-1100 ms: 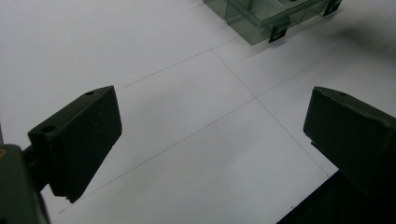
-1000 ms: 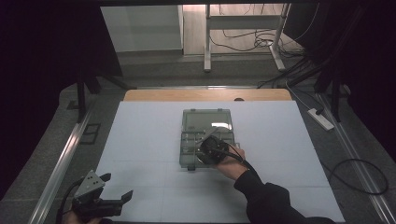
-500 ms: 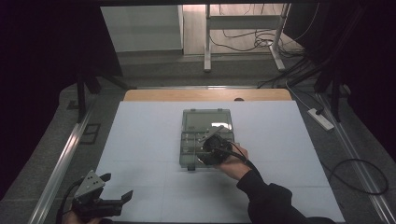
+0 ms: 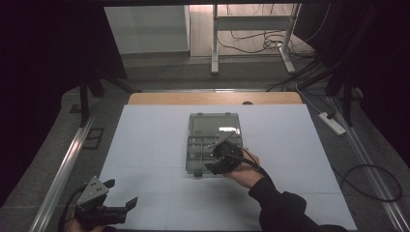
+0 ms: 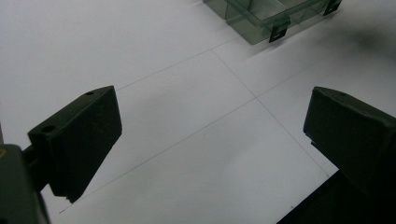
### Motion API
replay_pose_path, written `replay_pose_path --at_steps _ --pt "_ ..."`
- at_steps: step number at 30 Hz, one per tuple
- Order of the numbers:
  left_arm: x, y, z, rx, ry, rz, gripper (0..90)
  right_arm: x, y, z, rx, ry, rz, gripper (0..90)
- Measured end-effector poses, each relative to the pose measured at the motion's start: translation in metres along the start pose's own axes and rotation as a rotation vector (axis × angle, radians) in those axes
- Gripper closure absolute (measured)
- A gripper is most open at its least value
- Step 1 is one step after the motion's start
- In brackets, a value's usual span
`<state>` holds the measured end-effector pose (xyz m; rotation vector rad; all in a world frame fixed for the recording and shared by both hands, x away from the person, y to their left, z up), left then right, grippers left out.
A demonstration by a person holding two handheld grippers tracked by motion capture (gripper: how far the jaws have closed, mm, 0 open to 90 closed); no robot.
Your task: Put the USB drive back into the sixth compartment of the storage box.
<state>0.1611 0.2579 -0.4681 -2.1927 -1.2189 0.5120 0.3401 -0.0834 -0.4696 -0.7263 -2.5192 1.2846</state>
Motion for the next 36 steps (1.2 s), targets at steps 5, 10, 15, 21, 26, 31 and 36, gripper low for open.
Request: replay_pose_path --at_steps 5,10,15,21,26,31,36 --pt "0.0 0.0 0.0 -0.001 0.001 -0.001 4.7 0.001 -0.001 0.003 0.006 -0.001 -0.006 37.1" --pt "0.0 0.0 0.0 -0.002 0.001 -0.001 4.7 0.001 -0.003 0.004 0.007 -0.001 -0.016 34.5" --pt "0.0 0.0 0.0 -0.002 0.001 0.0 4.7 0.001 -0.006 0.005 -0.004 0.009 -0.027 31.1" --pt "0.0 0.0 0.0 -0.001 0.002 -0.001 4.7 0.001 -0.01 0.007 -0.005 0.015 -0.033 27.5" --pt "0.0 0.0 0.0 -0.001 0.003 -0.001 4.6 0.001 -0.013 0.008 -0.015 0.02 -0.031 24.6" --pt "0.0 0.0 0.0 -0.001 0.005 0.0 4.7 0.001 -0.017 0.011 -0.011 0.018 -0.032 22.1" --pt "-0.001 0.0 0.0 -0.001 0.007 0.0 4.7 0.001 -0.019 0.017 0.003 0.023 -0.041 20.7"
Point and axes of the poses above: each handheld gripper's, and its own axes: y roughly forward along the jaws, z roughly out of its underside, x roughly to its left, the point moved 1 cm from there along y, roughly forward along the jaws, and after that the axes turned 1 degree about y, right-handed, at the moved point
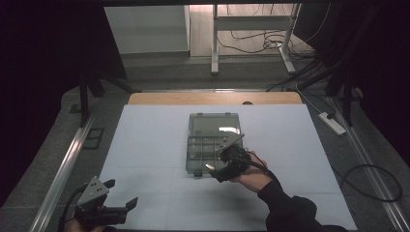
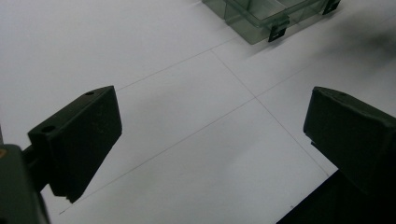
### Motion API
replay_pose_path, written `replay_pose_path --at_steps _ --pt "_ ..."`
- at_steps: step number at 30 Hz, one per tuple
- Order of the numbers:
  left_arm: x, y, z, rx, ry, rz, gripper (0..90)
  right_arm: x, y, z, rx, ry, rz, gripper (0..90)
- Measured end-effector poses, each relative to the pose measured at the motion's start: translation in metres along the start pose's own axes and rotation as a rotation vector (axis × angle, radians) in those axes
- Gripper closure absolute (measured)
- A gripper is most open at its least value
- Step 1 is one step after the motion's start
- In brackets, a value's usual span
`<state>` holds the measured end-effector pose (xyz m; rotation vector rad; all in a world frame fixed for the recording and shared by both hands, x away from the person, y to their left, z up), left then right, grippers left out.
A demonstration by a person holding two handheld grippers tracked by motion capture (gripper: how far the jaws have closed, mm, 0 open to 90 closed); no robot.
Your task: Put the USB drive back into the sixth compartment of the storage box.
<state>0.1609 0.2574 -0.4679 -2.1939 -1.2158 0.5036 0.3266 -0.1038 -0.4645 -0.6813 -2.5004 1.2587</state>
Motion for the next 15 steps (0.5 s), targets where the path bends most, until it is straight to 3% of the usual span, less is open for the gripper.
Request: replay_pose_path --at_steps 15 --pt "0.0 0.0 0.0 0.001 0.004 0.001 4.7 0.0 -0.007 0.013 0.01 0.015 -0.038 10.4"
Point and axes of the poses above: each handheld gripper's, and its own axes: y roughly forward along the jaws, z roughly out of its underside, x roughly to its left, the point moved 1 cm from there along y, roughly forward along the jaws, and after that the axes turned 1 degree about y, right-handed, at the moved point
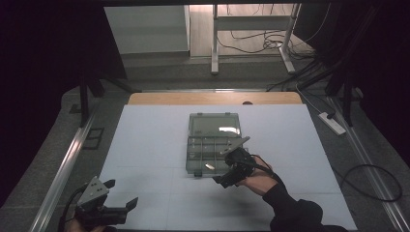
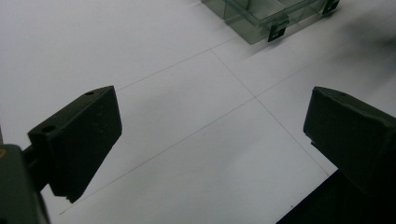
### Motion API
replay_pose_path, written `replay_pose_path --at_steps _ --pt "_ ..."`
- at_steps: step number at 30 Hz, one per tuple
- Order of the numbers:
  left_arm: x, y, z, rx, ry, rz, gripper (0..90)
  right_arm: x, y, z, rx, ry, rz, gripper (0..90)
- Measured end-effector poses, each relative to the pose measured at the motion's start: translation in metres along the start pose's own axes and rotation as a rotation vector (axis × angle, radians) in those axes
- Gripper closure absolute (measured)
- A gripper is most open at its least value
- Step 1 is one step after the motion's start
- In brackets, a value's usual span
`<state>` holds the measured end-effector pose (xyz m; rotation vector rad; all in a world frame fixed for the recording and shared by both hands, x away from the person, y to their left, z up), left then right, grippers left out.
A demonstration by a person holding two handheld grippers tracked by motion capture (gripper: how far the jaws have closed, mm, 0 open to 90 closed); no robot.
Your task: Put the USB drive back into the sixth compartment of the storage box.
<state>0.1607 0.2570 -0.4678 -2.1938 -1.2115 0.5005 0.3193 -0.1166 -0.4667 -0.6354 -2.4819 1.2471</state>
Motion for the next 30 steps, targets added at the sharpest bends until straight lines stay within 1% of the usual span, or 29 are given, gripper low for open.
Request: replay_pose_path --at_steps 11,19,30 --pt "0.0 0.0 0.0 0.0 0.001 0.0 4.7 0.0 -0.007 0.006 -0.012 0.008 -0.01 5.7" --pt "0.0 0.0 0.0 0.0 0.001 0.0 4.6 -0.003 -0.014 0.015 -0.023 0.026 -0.029 3.6" --pt "0.0 0.0 0.0 0.0 0.002 -0.001 4.7 -0.006 -0.024 0.025 -0.047 0.04 -0.017 2.4"
Point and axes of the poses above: each handheld gripper's, and its own axes: y roughly forward along the jaws, z roughly out of its underside, x roughly to its left, the point moved 1 cm from there along y, roughly forward along the jaws, and after that the axes turned 1 degree about y, right-handed, at the moved point
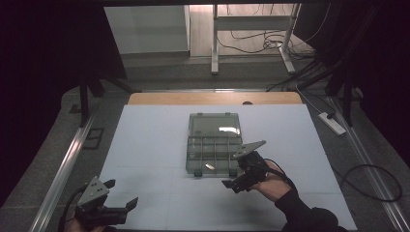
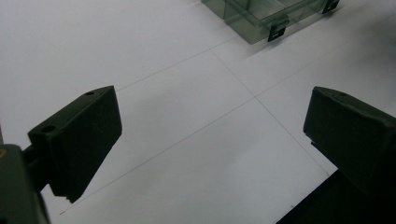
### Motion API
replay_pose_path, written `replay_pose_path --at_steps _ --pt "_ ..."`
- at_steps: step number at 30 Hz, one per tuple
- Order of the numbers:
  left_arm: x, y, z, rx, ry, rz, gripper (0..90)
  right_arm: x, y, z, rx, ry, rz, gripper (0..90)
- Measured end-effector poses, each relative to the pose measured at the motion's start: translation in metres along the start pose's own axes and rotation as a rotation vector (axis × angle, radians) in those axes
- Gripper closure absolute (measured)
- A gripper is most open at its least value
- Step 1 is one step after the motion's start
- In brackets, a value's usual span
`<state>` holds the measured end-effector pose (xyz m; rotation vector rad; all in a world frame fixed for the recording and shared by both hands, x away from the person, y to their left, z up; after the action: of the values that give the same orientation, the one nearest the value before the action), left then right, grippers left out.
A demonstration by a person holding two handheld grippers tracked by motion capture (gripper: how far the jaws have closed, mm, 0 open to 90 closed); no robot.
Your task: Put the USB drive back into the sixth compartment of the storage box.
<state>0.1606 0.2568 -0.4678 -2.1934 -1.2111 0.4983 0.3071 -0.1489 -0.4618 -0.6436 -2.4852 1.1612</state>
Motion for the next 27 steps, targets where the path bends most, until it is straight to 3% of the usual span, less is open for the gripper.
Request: replay_pose_path --at_steps 27 --pt "0.0 0.0 0.0 0.0 -0.001 0.0 4.7 -0.009 -0.025 0.021 -0.03 0.045 0.031 2.0"
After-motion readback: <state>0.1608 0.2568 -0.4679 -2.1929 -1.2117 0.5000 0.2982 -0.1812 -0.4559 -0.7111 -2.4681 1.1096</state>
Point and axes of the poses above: each handheld gripper's, and its own axes: y roughly forward along the jaws, z roughly out of its underside, x roughly to its left, the point moved 1 cm from there along y, roughly forward along the jaws, and after that the axes turned 1 degree about y, right-handed, at the moved point
